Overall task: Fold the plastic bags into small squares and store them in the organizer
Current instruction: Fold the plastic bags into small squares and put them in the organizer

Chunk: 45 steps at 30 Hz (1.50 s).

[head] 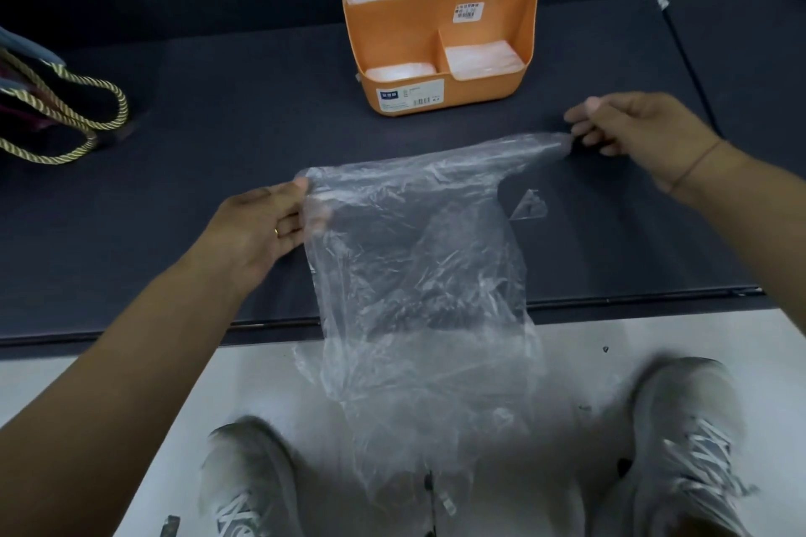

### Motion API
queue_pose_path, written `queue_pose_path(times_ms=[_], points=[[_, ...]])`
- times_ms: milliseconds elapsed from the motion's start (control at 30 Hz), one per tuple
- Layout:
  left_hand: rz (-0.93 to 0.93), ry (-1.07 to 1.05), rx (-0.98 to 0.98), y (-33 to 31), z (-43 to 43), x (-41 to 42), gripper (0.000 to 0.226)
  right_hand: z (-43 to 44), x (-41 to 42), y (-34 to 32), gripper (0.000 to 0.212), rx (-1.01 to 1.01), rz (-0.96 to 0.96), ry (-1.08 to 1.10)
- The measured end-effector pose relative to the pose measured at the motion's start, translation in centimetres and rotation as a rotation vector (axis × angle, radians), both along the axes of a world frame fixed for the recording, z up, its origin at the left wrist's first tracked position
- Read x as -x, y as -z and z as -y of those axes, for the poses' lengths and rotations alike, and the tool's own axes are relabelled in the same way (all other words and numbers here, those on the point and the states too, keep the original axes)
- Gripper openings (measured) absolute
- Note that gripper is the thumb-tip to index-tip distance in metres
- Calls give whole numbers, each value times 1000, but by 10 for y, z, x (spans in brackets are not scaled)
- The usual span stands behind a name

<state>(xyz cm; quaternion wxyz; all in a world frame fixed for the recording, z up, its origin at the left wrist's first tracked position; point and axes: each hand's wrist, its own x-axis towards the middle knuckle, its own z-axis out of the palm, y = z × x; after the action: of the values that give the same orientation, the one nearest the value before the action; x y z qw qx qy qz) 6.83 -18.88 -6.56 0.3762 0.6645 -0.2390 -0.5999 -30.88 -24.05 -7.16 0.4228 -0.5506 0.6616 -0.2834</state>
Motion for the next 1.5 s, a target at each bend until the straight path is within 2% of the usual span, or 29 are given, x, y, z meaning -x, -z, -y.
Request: queue_pose_path(times_ms=[33, 100, 167, 267, 300, 367, 533, 600, 667, 733, 767, 833, 867, 900, 967, 1000, 1100, 1167, 1233, 1367, 1500], points=[[15, 2, -2, 0, 1, 0, 14, -4, 2, -1, 18, -14, 3, -41], [47, 3, -2, 1, 3, 3, 8, -9, 4, -1, 31, -39, 7, -143], [72, 2, 3, 1, 4, 5, 5, -9, 1, 2, 36, -18, -87, -190], [101, -19, 16, 2, 7, 6, 6, -6, -7, 6, 8, 84, -180, -162], [112, -36, 25, 3, 9, 4, 8, -5, -10, 5, 5, 90, -132, -146], [143, -78, 47, 5, 11, 1, 11, -6, -13, 1, 11, 69, 31, -115], [295, -187, 99, 7, 19, -5, 21, -18, -17, -12, 12, -122, 533, -51], [343, -188, 108, 8, 20, -5, 23, -19, -16, -12, 18, -130, 618, -12], [388, -183, 116, 10, 20, -7, 24, -18, -15, -13, 32, -119, 671, 43], [444, -179, 148, 11, 19, -9, 18, -16, -17, -15, 27, -106, 676, 85], [521, -150, 183, 12, 18, -10, 17, -16, -19, -17, 25, -95, 668, 100], [828, -1, 264, 10, 16, -7, 39, -19, -26, -24, 25, -55, 641, 97], [955, 71, 344, 4, 15, -1, 48, -20, -30, -27, 25, -21, 624, 83], [1006, 143, 457, -7, 13, 11, 50, -21, -35, -31, 26, 17, 610, 59], [937, 352, 675, -30, 12, 42, 47, -25, -47, -42, 26, 93, 592, -7], [861, 472, 718, -40, 13, 58, 46, -26, -53, -48, 27, 130, 586, -39], [546, 680, 664, -60, 20, 99, 29, -32, -69, -59, 24, 205, 575, -121], [365, 680, 612, -67, 25, 113, 14, -36, -75, -62, 22, 223, 567, -160], [302, 668, 605, -67, 29, 115, 9, -38, -77, -64, 22, 226, 571, -171], [189, 488, 604, -59, 27, 108, 11, -38, -76, -60, 23, 189, 601, -112], [150, 370, 599, -55, 24, 106, 13, -41, -81, -57, 19, 130, 535, -114]])
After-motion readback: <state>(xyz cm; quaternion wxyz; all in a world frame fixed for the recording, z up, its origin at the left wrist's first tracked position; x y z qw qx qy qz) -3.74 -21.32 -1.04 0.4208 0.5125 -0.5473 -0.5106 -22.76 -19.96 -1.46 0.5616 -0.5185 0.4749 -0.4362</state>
